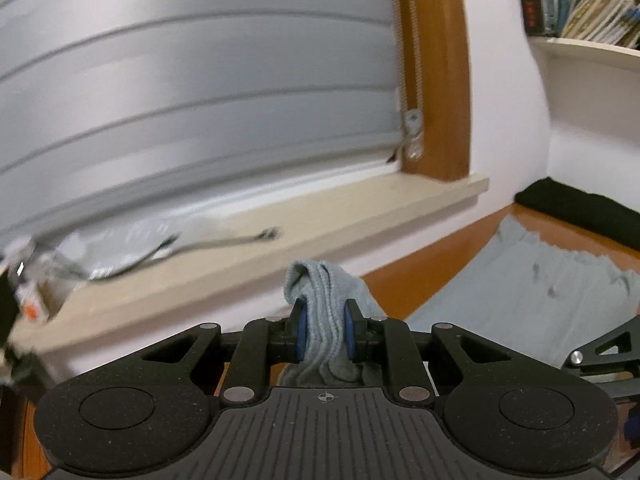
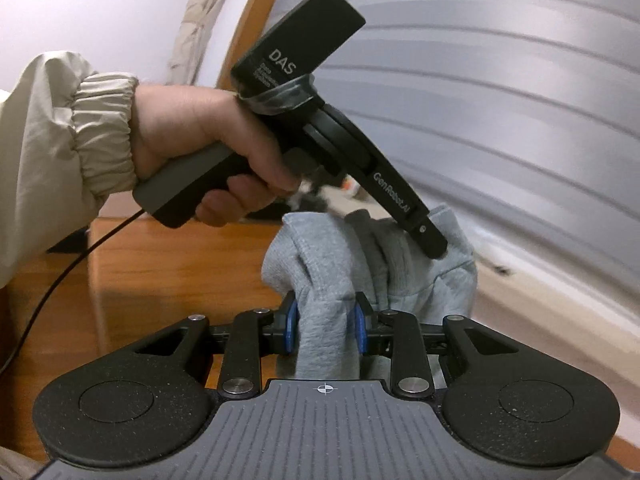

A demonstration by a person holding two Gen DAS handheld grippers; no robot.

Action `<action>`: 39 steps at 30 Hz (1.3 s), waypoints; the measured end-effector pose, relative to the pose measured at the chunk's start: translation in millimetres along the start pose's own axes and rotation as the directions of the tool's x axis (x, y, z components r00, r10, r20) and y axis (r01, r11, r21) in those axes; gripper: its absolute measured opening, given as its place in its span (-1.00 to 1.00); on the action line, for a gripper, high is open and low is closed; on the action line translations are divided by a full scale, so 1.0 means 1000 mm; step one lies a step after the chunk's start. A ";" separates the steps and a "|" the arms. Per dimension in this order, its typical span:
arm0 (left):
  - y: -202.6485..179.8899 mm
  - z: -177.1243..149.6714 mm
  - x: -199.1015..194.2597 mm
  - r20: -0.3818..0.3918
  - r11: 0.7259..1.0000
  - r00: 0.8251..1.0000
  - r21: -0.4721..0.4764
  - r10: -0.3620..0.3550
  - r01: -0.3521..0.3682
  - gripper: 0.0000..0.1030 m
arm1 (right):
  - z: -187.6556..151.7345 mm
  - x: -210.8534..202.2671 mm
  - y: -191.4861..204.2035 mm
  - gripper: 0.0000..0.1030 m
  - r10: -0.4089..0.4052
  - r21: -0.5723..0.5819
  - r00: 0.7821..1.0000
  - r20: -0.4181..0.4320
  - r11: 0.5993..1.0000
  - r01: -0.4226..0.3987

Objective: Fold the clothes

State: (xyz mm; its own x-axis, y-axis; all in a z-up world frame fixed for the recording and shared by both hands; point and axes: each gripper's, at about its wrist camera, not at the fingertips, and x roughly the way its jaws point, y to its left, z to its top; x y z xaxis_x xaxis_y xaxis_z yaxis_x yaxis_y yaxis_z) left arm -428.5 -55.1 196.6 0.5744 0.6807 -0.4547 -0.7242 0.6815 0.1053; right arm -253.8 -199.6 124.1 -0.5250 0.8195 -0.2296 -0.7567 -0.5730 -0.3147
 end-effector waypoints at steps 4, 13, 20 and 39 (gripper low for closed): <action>-0.032 0.034 0.018 0.029 0.998 0.998 0.048 -0.050 0.048 -0.62 | -0.001 -0.030 -0.024 -0.46 -0.081 -0.024 0.997 0.011 0.996 0.081; -0.145 0.109 0.082 0.061 0.966 0.982 0.202 -0.180 0.165 -0.62 | -0.024 -0.112 -0.095 -0.46 -0.308 -0.041 0.951 -0.006 0.951 0.307; -0.236 0.144 0.149 0.018 0.921 0.959 0.282 -0.284 0.268 -0.62 | -0.063 -0.169 -0.141 -0.46 -0.441 0.020 0.895 -0.072 0.896 0.443; -0.288 0.115 0.276 -0.130 0.915 0.931 0.182 -0.341 0.360 0.26 | -0.180 -0.205 -0.176 -0.04 -0.576 0.107 0.731 -0.366 0.754 0.648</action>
State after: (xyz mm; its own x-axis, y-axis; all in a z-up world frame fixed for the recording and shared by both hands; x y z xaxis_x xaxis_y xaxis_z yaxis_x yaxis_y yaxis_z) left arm -17.8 -32.4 142.2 0.7322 0.3667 -0.5739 -0.3864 0.9176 0.0934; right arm 57.5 -268.3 60.4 0.1943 0.9260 -0.3236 -0.9526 0.0994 -0.2875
